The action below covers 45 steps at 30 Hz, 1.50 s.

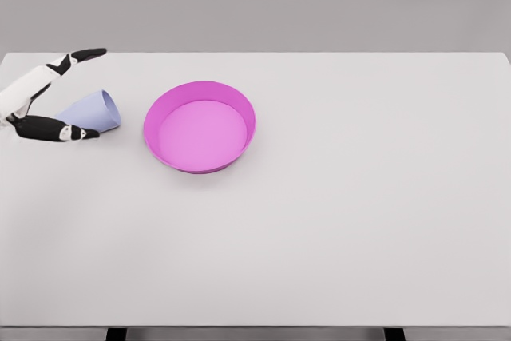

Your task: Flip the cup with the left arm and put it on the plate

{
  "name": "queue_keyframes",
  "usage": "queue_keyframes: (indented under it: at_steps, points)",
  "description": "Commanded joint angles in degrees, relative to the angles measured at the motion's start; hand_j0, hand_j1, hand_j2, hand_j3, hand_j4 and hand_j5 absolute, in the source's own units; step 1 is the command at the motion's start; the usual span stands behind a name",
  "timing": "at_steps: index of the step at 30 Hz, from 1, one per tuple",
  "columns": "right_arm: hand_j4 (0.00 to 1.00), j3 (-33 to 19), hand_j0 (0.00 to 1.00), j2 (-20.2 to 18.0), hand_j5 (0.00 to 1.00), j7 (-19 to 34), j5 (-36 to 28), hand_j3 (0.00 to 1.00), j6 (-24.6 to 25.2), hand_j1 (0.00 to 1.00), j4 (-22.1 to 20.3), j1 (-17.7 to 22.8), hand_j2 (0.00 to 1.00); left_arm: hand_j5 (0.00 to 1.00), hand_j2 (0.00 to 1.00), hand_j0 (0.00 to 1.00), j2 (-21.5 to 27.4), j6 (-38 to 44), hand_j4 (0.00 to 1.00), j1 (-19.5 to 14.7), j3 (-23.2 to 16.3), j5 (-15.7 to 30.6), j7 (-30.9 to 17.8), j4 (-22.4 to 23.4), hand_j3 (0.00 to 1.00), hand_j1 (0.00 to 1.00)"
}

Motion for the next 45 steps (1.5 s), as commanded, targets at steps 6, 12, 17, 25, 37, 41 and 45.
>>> queue_keyframes:
  at_steps: [6, 12, 17, 25, 37, 41, 45]
  points:
    - [1.00, 0.00, 1.00, 0.00, 1.00, -0.02, -0.01, 1.00, 0.07, 1.00, 0.00, -0.09, 1.00, 1.00, 1.00, 1.00, -4.99, 20.76, 1.00, -2.99, -0.13, -9.37, -2.72, 2.81, 1.00, 1.00]
    - [1.00, 0.00, 1.00, 0.00, 1.00, -0.02, -0.01, 1.00, -0.01, 1.00, 0.00, -0.09, 1.00, 1.00, 1.00, 1.00, -5.17, 23.67, 1.00, -4.04, 0.22, -17.63, -4.12, 3.60, 1.00, 1.00]
    - [1.00, 0.00, 1.00, 0.00, 1.00, -0.02, -0.01, 1.00, 0.07, 1.00, 0.00, -0.09, 1.00, 1.00, 1.00, 1.00, -5.52, 23.75, 1.00, -4.66, -0.04, -25.98, -4.30, 3.60, 1.00, 1.00]
    - [1.00, 0.00, 1.00, 0.00, 1.00, -0.02, -0.01, 1.00, -0.02, 1.00, 0.00, -0.09, 1.00, 1.00, 1.00, 1.00, -7.27, 25.07, 1.00, -6.15, -0.65, -27.30, -10.28, 5.00, 1.00, 1.00]
    - [1.00, 0.00, 1.00, 0.00, 1.00, -0.02, -0.01, 1.00, -0.01, 1.00, 0.00, -0.09, 1.00, 1.00, 1.00, 1.00, -8.86, 25.25, 1.00, -10.11, -0.92, -27.48, -11.77, 12.74, 1.00, 1.00]
    - [1.00, 0.00, 1.00, 0.00, 1.00, -0.02, -0.01, 1.00, -0.02, 1.00, 0.00, -0.09, 1.00, 1.00, 1.00, 1.00, -10.44, 25.25, 1.00, -10.90, -0.92, -27.57, -11.77, 12.83, 1.00, 1.00]
    - [1.00, 0.00, 1.00, 0.00, 1.00, -0.02, -0.01, 1.00, -0.02, 1.00, 0.00, -0.09, 1.00, 1.00, 1.00, 1.00, -12.46, 25.34, 1.00, -12.21, -1.88, -28.79, -11.86, 14.84, 1.00, 1.00]
